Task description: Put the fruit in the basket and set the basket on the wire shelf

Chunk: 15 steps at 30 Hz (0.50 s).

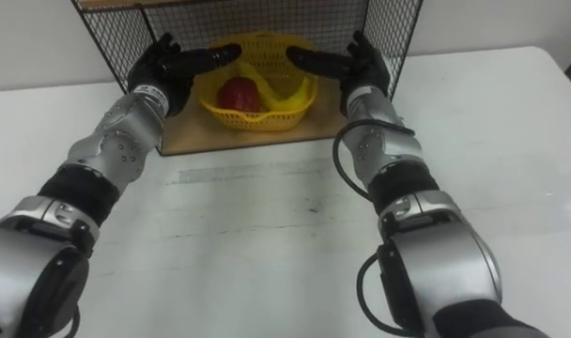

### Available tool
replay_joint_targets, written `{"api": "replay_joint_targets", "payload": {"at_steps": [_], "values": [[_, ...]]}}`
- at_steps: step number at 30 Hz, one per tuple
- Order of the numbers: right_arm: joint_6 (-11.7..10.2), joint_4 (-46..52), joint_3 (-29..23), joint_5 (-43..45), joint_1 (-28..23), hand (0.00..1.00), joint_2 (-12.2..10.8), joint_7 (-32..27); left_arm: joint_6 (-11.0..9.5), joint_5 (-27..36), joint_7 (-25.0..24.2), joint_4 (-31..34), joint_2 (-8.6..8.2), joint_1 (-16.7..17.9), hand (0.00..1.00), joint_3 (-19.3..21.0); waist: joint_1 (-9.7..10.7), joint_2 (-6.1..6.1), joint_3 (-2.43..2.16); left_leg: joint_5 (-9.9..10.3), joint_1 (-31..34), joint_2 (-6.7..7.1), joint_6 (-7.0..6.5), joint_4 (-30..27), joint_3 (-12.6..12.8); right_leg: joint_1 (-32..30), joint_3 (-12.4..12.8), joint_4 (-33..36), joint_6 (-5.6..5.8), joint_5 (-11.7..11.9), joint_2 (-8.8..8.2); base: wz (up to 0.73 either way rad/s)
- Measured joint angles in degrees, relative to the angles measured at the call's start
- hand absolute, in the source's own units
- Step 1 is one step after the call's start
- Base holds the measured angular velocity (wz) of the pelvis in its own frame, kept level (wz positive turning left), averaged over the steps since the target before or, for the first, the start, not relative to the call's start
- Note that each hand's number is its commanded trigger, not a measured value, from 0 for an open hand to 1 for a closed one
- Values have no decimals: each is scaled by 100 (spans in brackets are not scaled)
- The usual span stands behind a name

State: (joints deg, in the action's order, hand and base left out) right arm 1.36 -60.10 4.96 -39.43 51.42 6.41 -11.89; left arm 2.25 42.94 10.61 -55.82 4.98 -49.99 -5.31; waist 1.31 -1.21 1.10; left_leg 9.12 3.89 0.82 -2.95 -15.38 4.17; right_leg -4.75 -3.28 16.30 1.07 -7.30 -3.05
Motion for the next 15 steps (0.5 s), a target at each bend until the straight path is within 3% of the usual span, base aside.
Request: {"api": "replay_joint_targets", "payload": {"at_steps": [3,5,7,10,15], "values": [[0,24,-2,-69,-68,0,-3,-2,37,-27,0,157,0,66,0,0,-4,34,-50,0,-207,-2,1,65,5,204,2,-83,0,0,7,0],[0,61,-1,-43,-167,0,-4,-26,36,-32,0,396,7,205,0,2,-17,42,-60,1,-366,0,1,126,10,373,-1,-156,0,1,10,0],[1,327,3,-7,-364,0,-7,-50,34,-42,0,709,9,431,0,2,-13,63,-123,-5,-410,3,9,189,8,394,-2,-179,0,1,15,0],[-1,643,7,119,-561,0,-5,-57,34,-99,10,1033,9,721,0,-5,-11,67,-125,-5,-453,-1,10,189,2,445,-6,-194,-1,1,20,0],[-2,736,28,171,-603,0,-5,-57,34,-135,77,1244,11,831,0,-9,-25,67,-125,-5,-473,-2,10,218,1,473,-14,-243,-3,5,22,0]]}}
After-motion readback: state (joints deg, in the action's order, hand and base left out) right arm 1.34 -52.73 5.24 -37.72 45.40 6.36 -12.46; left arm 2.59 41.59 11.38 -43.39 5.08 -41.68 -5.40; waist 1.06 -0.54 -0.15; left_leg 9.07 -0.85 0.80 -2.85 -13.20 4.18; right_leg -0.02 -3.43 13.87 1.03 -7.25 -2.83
